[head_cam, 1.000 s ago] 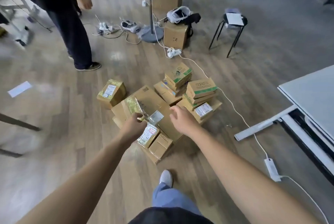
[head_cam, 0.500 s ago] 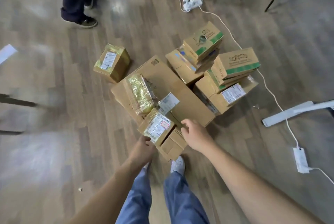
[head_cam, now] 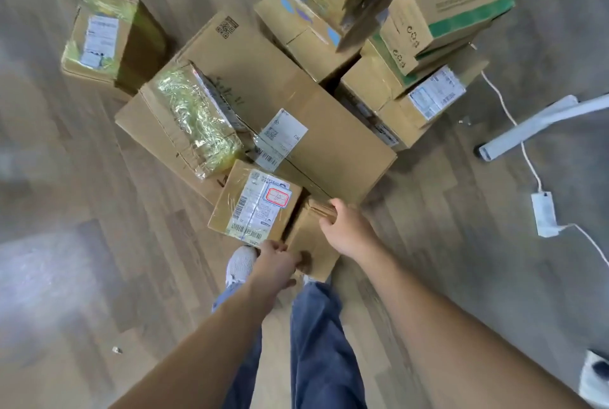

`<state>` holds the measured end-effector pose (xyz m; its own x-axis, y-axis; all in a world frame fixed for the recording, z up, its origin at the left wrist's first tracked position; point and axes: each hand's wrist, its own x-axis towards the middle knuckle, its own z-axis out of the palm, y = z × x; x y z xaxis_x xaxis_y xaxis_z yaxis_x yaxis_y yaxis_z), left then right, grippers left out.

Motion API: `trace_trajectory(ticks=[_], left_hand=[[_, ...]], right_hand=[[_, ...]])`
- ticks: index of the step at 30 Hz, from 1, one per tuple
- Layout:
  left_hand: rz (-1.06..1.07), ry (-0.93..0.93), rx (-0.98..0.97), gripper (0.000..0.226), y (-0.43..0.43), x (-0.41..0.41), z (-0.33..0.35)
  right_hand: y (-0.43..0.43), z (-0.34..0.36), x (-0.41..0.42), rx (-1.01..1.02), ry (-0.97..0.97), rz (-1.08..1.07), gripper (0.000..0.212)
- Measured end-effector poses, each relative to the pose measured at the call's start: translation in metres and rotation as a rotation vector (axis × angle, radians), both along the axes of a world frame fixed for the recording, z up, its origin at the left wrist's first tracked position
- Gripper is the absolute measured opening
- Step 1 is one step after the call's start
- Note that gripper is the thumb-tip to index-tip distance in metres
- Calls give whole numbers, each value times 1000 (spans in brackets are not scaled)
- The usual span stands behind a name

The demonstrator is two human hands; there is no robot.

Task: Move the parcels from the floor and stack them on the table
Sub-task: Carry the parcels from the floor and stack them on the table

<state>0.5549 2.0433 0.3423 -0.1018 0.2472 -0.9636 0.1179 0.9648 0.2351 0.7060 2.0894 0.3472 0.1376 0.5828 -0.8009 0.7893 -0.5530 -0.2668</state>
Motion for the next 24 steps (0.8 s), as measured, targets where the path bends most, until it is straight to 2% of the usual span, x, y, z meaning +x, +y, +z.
trace_trajectory(ticks=[4, 12, 15, 17, 19, 22, 24], left_hand=[[-72, -53, 25, 37, 5, 8, 50], [-280, -219, 236, 49, 49, 75, 211], [-406, -270, 329, 56, 48, 115, 262], [-481, -298, 403, 41, 42, 147, 289], [-558, -324, 450, 37, 34, 183, 318], [-775, -370, 613, 54, 13, 249, 360], [-937, -345, 747, 57, -10, 295, 387]], right_hand=[[-9, 61, 20, 55, 16, -121, 46], [-32, 255, 94, 307, 44, -428, 38], [-54, 310, 127, 407, 8, -487, 40], [-71, 340, 155, 458, -14, -500, 44], [-89, 370, 188, 493, -33, -521, 49], [-125, 409, 247, 583, -94, -567, 55], [-156, 434, 290, 645, -165, -611, 59]])
